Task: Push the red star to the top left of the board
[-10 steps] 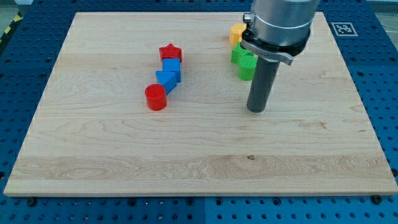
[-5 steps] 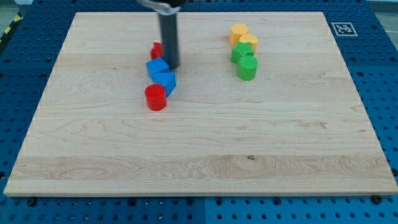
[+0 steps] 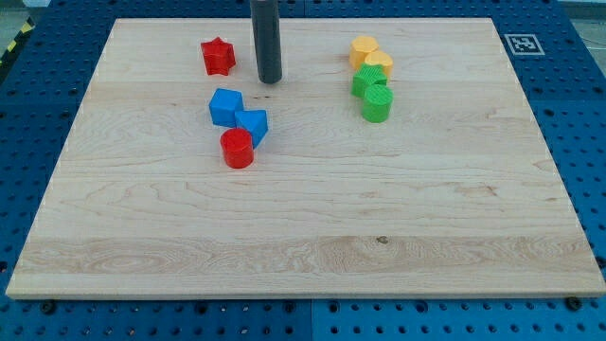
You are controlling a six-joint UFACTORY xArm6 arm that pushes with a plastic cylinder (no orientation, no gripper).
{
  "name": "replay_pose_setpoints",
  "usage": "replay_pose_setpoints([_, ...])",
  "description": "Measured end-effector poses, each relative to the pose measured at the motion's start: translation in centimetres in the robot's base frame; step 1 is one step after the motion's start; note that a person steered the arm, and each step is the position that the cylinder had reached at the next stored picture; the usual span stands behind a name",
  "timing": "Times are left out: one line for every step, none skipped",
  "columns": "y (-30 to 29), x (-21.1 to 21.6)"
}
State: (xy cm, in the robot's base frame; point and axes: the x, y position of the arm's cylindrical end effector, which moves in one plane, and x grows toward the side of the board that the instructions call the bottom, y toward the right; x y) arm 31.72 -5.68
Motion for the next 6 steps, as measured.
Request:
replay_pose_setpoints([-6.5, -0.2])
replay_pose_setpoints([-12.9, -1.5])
replay_pose_setpoints([-13.9, -2.2])
replay_pose_setpoints([-11.5, 0.1])
replay_pose_setpoints([-9.0, 0.0])
replay_pose_setpoints([-8.8, -3.1])
